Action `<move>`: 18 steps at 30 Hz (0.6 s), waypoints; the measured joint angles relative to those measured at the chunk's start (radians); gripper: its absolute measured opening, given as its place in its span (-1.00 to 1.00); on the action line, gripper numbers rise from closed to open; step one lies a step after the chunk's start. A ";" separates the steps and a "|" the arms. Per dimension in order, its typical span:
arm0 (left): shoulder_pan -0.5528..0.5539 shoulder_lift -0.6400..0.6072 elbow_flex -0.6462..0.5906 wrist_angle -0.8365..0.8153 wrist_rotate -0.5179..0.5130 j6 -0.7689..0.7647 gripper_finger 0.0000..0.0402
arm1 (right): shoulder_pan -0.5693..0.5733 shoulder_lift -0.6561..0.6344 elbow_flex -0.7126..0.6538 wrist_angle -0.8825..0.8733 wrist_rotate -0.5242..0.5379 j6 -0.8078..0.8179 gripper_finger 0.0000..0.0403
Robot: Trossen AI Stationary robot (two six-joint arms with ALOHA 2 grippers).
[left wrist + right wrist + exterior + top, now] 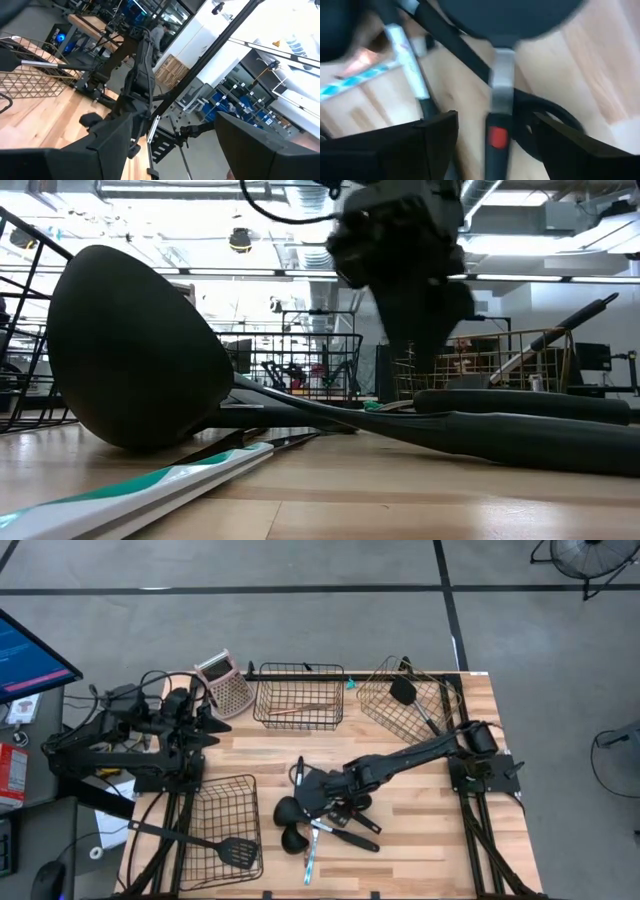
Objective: Pick & Place Kitchen Items
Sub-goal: Put the black spatula into the brown wire basket
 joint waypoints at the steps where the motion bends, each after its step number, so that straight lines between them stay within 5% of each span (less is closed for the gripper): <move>1: 0.000 0.002 0.000 0.000 0.000 0.000 0.34 | 0.004 0.004 -0.002 0.000 0.000 0.001 0.22; 13: 0.000 0.012 0.000 0.002 0.008 -0.001 0.34 | 0.029 0.122 0.001 0.015 -0.006 -0.023 0.17; 18: 0.000 0.013 0.000 0.000 0.008 -0.002 0.34 | 0.027 0.122 0.000 -0.005 0.020 -0.003 -0.36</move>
